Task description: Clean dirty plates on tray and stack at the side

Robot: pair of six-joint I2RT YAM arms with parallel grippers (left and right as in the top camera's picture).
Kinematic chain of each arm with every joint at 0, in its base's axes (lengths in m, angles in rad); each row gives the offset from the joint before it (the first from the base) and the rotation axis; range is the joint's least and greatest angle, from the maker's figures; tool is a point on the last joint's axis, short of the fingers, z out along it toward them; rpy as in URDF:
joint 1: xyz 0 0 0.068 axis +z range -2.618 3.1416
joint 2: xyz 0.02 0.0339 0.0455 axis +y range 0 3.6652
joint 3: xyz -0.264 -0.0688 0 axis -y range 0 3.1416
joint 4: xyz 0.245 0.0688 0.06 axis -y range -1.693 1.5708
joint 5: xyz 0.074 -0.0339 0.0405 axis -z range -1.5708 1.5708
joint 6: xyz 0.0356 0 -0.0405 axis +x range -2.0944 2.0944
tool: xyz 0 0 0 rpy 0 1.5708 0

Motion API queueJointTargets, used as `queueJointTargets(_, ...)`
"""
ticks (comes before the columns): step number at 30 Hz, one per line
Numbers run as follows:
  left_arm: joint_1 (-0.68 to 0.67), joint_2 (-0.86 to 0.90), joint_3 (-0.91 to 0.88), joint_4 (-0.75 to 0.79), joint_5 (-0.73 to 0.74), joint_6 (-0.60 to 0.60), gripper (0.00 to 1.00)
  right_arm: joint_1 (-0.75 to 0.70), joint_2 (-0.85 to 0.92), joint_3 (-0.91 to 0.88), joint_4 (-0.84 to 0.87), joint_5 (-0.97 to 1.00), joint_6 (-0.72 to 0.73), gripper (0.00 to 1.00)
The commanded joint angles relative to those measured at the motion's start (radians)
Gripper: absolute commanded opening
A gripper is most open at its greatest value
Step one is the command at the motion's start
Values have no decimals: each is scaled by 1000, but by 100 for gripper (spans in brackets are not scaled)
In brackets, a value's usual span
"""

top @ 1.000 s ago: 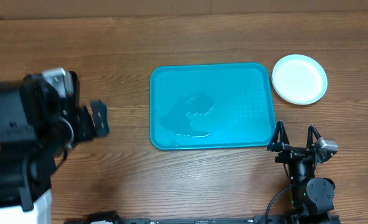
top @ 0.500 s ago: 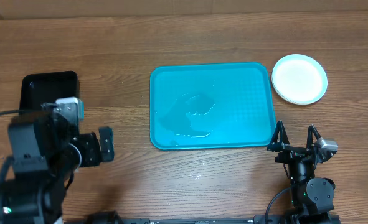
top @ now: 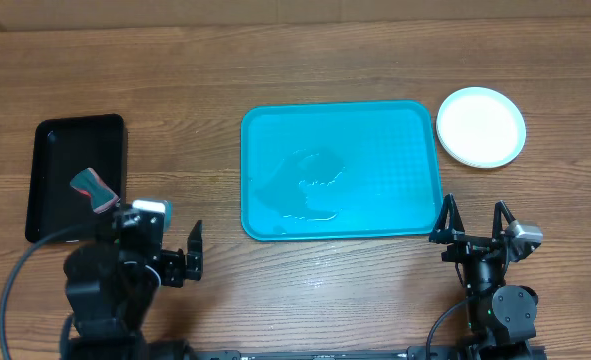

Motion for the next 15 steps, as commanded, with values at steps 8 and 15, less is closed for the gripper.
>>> queueJointTargets(8, -8, -175, -243, 344, 125, 16, 100, -3, -10, -10, 5, -1, -4, 100)
queueJointTargets(15, -7, -268, -371, 535, 114, -48, 100, -3, -10, -10, 5, -1, -4, 100)
